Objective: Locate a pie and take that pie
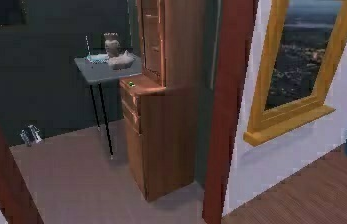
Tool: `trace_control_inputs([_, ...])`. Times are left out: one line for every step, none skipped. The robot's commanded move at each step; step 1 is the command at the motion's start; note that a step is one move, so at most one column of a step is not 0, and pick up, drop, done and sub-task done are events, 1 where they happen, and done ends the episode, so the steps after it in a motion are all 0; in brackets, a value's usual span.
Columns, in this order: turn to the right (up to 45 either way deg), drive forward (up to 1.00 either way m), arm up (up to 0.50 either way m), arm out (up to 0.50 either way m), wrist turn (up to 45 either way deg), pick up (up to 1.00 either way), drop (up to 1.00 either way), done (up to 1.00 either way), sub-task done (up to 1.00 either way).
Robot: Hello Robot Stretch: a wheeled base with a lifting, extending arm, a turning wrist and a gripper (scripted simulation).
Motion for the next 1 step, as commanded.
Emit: trace_control_inputs([45.0,0.0,0.0,0.0,0.0,0.0,0.0,0.0,0.0])
